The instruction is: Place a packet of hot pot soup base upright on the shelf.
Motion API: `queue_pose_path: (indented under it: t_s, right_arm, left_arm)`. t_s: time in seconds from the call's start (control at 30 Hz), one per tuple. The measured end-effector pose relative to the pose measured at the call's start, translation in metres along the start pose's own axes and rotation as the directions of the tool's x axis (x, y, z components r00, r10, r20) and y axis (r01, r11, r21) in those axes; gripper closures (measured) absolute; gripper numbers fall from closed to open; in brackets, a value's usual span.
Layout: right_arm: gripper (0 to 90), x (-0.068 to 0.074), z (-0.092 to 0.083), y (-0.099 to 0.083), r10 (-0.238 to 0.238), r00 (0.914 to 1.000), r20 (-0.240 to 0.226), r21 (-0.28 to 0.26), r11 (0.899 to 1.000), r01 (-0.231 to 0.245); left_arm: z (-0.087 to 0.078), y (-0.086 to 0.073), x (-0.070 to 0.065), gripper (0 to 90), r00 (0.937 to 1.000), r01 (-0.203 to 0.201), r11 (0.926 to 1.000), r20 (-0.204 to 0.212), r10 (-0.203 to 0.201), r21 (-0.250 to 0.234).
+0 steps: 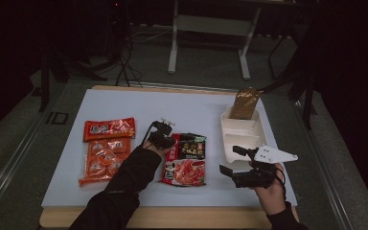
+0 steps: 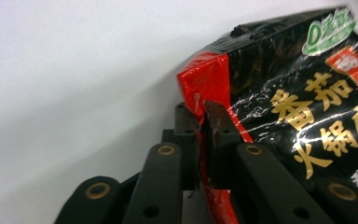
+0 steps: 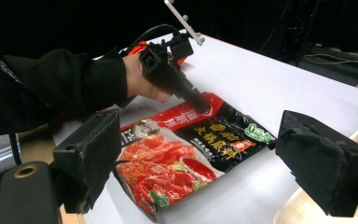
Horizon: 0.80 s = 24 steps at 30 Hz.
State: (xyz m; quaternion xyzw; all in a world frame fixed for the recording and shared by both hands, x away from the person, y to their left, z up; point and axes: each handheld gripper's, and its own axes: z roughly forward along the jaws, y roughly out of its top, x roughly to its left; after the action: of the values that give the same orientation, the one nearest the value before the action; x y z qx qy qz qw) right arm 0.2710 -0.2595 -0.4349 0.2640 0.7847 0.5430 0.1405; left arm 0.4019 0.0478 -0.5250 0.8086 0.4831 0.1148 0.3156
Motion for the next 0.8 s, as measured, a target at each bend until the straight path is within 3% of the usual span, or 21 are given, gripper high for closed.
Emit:
queue_pose_path:
  t_s: [0.23,0.47,0.6,0.7,0.8]
  right_arm:
    - [14.1,-0.002,-0.001,0.000,0.003,1.0000,0.006,-0.006,1.000,-0.003]
    - [14.1,-0.003,-0.004,0.001,0.006,0.9998,0.021,-0.021,1.000,-0.006]
    - [14.1,-0.003,-0.005,0.002,0.009,0.9997,0.025,-0.026,1.000,-0.009]
    - [14.1,-0.003,-0.005,0.002,0.011,0.9996,0.025,-0.028,1.000,-0.011]
    - [14.5,-0.003,-0.004,0.002,0.009,0.9998,0.020,-0.024,1.000,-0.009]
  left_arm:
    - [-0.012,0.000,0.002,87.2,0.9992,-0.001,0.9985,0.039,0.003,-0.055]
    - [-0.028,0.001,-0.004,87.7,0.9978,-0.016,0.9898,0.061,0.025,-0.142]
    - [-0.036,0.002,-0.006,87.7,0.9971,-0.020,0.9869,0.069,0.032,-0.160]
    - [-0.040,0.002,-0.008,87.7,0.9966,-0.025,0.9821,0.072,0.039,-0.187]
    - [-0.052,0.001,-0.015,87.8,0.9954,-0.052,0.9700,0.066,0.069,-0.238]
